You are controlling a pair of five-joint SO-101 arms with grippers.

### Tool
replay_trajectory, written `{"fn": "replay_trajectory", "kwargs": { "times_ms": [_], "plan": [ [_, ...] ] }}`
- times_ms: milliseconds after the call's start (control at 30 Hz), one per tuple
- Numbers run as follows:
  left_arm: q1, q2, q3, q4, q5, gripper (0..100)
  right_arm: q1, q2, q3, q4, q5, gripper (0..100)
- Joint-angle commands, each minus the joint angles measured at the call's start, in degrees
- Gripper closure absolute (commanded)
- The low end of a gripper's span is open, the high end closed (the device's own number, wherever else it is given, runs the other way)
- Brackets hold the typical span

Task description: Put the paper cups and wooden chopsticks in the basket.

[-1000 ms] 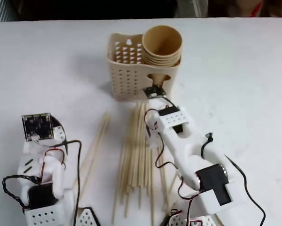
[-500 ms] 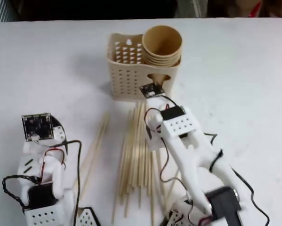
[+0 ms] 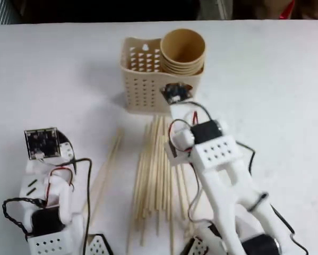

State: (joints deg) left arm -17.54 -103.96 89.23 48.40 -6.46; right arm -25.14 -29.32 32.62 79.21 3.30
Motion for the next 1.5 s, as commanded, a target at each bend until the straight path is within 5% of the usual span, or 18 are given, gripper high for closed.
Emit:
{"fn": "replay_trajectory", "kwargs": {
  "times_ms": [0,233,567,933,1167,1367,1467],
  "plan": [
    [-0.3,-0.6,-0.4,-1.4,-0.6,98,-1.8,-9.5,-9.1,3.0,0.4,98.0],
    [-0.3,-0.6,-0.4,-1.4,-0.6,98,-8.2,-17.4,-23.7,-2.1,-4.7,98.0],
    [-0.3,-0.6,-0.4,-1.4,-0.6,98,-8.3,-16.3,-30.0,-30.9,1.1,98.0],
    [-0.3,-0.6,-0.4,-1.4,-0.6,98,-0.2,-1.4,-30.1,-49.9,2.3,98.0],
    [-0.3,-0.6,-0.4,-1.4,-0.6,98,0.7,3.0,-28.3,-50.8,2.2,97.5],
    [-0.3,-0.6,-0.4,-1.4,-0.6,98,0.3,-1.4,-26.4,-43.6,-2.5,78.3],
    [-0.3,-0.6,-0.4,-1.4,-0.6,98,-0.7,-6.3,-25.8,-37.3,-1.5,81.5]
  ]
}}
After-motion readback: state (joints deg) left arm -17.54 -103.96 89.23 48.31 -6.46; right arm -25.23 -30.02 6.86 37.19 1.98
